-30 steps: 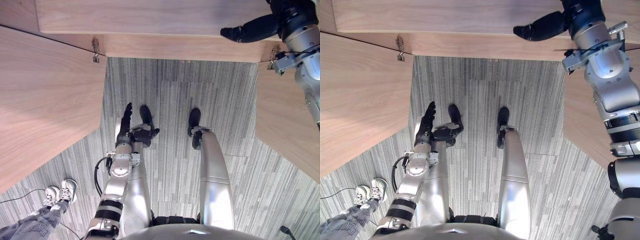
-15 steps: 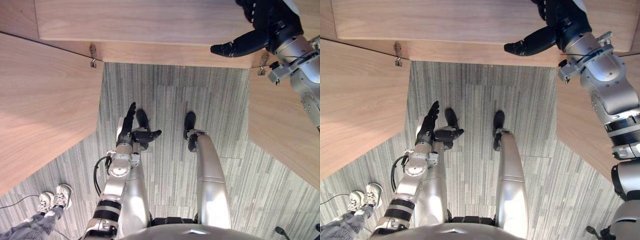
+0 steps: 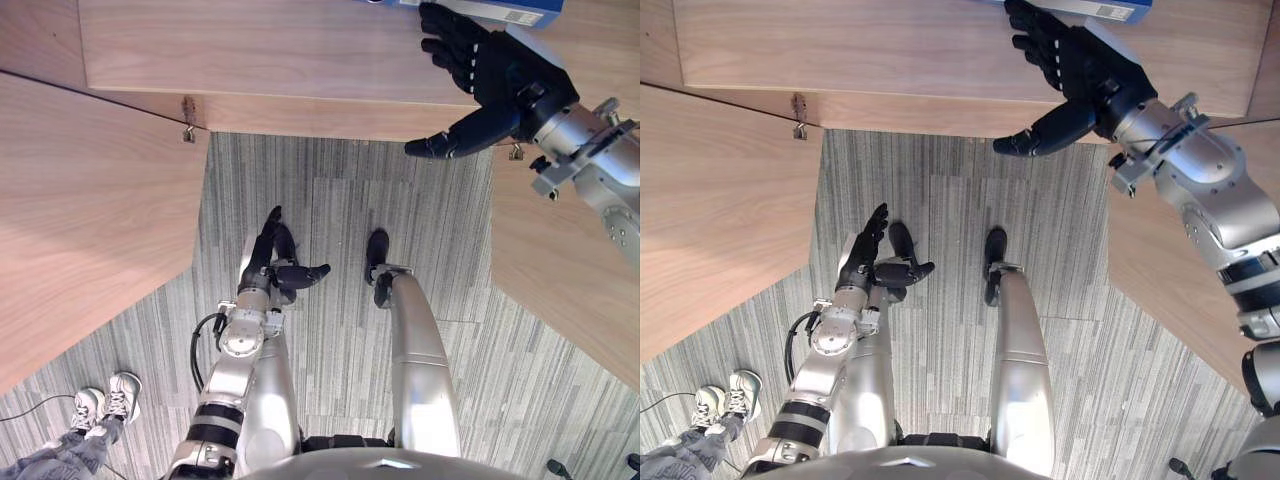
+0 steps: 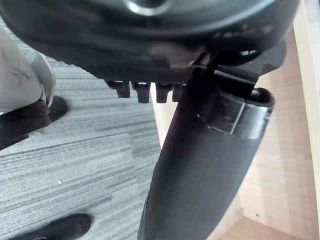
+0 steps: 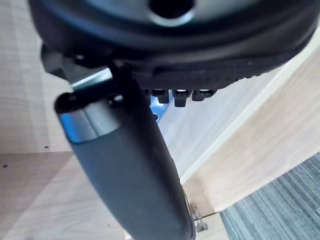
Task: Walk over to the cabinet, pick up the folder, carry it to the office cabinet, place the folder inside the office cabinet, then close the office cabinet door
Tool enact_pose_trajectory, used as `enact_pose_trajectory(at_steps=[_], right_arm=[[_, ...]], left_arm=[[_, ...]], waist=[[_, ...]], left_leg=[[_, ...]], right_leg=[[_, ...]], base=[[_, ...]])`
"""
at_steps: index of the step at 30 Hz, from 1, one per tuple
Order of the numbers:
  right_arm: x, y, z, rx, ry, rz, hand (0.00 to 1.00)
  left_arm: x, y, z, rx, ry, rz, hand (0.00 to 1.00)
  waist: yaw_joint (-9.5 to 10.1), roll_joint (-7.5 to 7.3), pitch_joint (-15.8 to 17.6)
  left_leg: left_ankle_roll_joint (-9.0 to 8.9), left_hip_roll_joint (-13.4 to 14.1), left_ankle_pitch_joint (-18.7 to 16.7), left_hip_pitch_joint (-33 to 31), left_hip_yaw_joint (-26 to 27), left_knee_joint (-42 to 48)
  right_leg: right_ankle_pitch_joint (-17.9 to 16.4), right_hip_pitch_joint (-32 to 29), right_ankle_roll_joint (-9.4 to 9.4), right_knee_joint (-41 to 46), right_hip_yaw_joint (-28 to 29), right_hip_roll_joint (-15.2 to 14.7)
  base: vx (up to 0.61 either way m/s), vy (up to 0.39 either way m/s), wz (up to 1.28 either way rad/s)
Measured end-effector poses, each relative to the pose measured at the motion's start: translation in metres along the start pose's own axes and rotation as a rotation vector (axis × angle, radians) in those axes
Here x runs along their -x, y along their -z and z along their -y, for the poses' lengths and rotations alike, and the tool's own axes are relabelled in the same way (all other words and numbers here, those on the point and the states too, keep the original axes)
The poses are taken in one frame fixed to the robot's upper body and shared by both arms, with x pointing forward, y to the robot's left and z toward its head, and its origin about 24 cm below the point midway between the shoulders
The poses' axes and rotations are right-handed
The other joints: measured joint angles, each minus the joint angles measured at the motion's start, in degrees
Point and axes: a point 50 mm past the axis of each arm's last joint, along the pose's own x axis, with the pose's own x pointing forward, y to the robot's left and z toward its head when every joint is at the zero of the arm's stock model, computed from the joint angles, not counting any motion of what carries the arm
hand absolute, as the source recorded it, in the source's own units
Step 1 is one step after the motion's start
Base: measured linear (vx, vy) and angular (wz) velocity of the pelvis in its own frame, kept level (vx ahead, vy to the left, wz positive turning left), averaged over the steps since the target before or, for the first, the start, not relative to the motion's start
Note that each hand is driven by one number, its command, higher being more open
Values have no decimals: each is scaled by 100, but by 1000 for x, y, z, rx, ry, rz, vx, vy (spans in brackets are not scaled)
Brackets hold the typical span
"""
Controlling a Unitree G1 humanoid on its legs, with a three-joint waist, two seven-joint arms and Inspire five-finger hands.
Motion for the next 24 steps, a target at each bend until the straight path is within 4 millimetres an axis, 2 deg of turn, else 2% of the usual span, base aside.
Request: enact_pose_trajectory(at_steps=[3,6,8,10,12,16,19,20,24], right_arm=[[10,9,-12,-66,-15,12,100],[20,27,-34,-233,11,45,100],[24,31,-42,-319,59,88,100],[28,27,-46,-396,151,172,100],[31,12,-41,-398,301,287,100],[41,-16,-27,-308,595,484,100],[38,-24,-26,-213,672,496,100],[37,-24,-27,-182,680,486,0],[26,-26,-40,38,680,417,0]], left_arm=[[0,0,0,0,3,0,100],[1,0,1,5,2,2,100],[1,-1,0,11,-4,2,100],[1,-2,0,33,-23,3,100],[0,-4,-3,44,-46,12,100],[0,-11,-11,73,-118,39,100],[0,-14,-18,76,-159,50,100],[0,-14,-19,76,-164,49,100],[1,-14,-19,82,-181,47,100]], waist=[[18,-1,0],[26,-3,-6],[28,-3,-6],[30,-2,-6],[28,-1,-7],[38,4,-10],[47,9,-12],[49,13,-15],[58,54,-37]], left_leg=[[0,-1,0,41,-4,-13],[-22,-1,-18,110,5,-33],[-17,10,-60,100,31,18],[2,22,-106,86,55,89],[27,36,-172,69,79,164],[78,47,-283,60,116,299],[98,43,-318,49,165,340],[100,43,-322,38,164,348],[101,46,-325,-91,154,412]], right_leg=[[0,53,0,-28,-11,-1],[-1,138,0,-86,-15,-3],[-3,136,3,-96,-6,-9],[-4,132,5,-96,11,-8],[-5,128,7,-84,24,-8],[-25,126,42,-30,91,-24],[-30,83,49,5,137,-35],[-30,74,49,8,137,-35],[-32,-52,49,62,140,-40]], base=[[23,50,1],[29,51,0],[34,67,-5],[40,83,-8],[32,77,-9],[26,75,-7],[14,54,-5],[6,45,-2],[5,33,1]])
